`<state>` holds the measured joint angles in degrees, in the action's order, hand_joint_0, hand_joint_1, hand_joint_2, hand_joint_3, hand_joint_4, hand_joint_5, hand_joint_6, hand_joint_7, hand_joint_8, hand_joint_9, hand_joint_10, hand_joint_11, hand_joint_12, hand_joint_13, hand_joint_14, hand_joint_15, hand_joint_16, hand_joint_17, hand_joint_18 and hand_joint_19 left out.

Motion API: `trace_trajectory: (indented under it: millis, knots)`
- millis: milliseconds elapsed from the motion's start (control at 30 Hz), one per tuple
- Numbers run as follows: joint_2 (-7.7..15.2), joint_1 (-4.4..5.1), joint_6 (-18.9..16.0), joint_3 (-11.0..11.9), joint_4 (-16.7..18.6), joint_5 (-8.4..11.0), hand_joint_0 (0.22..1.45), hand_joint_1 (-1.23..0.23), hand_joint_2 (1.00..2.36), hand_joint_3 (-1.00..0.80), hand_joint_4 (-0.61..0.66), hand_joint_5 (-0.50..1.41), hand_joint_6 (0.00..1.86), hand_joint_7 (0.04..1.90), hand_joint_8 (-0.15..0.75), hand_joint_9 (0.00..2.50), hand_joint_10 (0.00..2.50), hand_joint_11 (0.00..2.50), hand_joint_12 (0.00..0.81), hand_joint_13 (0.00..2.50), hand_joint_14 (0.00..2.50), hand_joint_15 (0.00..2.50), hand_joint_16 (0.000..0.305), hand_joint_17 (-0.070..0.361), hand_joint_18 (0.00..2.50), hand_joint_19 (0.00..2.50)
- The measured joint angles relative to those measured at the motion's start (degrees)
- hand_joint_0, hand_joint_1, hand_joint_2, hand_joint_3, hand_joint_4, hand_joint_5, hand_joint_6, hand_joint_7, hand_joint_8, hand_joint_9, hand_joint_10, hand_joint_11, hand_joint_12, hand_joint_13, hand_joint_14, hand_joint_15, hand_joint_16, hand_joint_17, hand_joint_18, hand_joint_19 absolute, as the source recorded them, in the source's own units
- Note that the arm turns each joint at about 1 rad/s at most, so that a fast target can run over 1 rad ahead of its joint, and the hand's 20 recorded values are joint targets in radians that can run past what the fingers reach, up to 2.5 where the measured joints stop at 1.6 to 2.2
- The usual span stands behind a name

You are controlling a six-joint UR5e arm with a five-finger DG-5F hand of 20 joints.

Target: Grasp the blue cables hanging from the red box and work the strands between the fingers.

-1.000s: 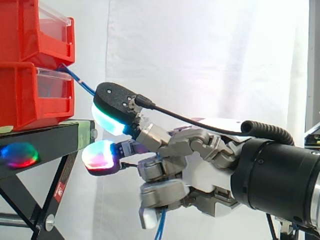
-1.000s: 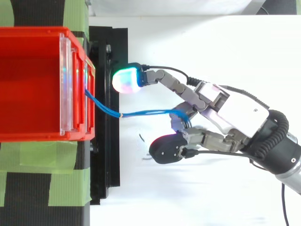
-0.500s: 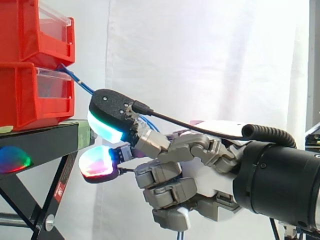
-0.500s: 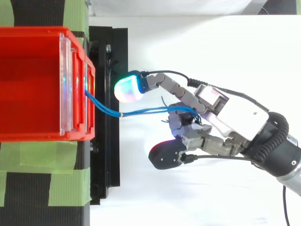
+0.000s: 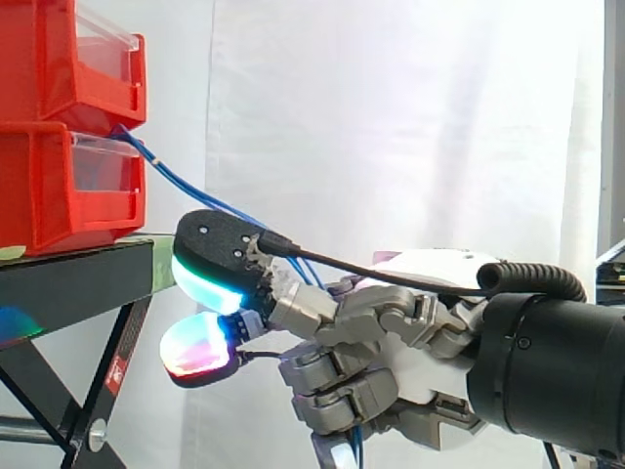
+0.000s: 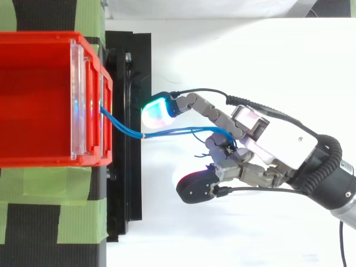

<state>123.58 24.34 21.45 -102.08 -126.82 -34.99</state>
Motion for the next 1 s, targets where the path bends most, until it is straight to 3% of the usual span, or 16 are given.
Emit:
trace_trajectory:
  millis: [167,200,1000]
  knots:
    - [0.00,-0.01,0.00,0.02,-0.39,0.01,0.75,-0.53,1.00,-1.00,0.24,-0.11,0.01,1.03,0.446,1.16,2.50,2.50,0.537,1.60,2.50,1.68,0.192,0.144,1.92,0.86]
    - [0.00,-0.01,0.00,0.01,-0.41,0.01,0.75,-0.53,1.00,-1.00,0.24,-0.11,0.01,1.03,0.446,1.15,2.50,2.50,0.536,1.59,2.50,1.69,0.062,0.139,1.90,0.88]
    - [0.00,0.00,0.00,0.02,-0.62,-0.07,0.76,-0.53,1.00,-1.00,0.23,-0.13,0.01,1.03,0.443,1.09,2.50,2.50,0.518,1.54,2.50,1.62,0.061,0.137,1.85,0.85]
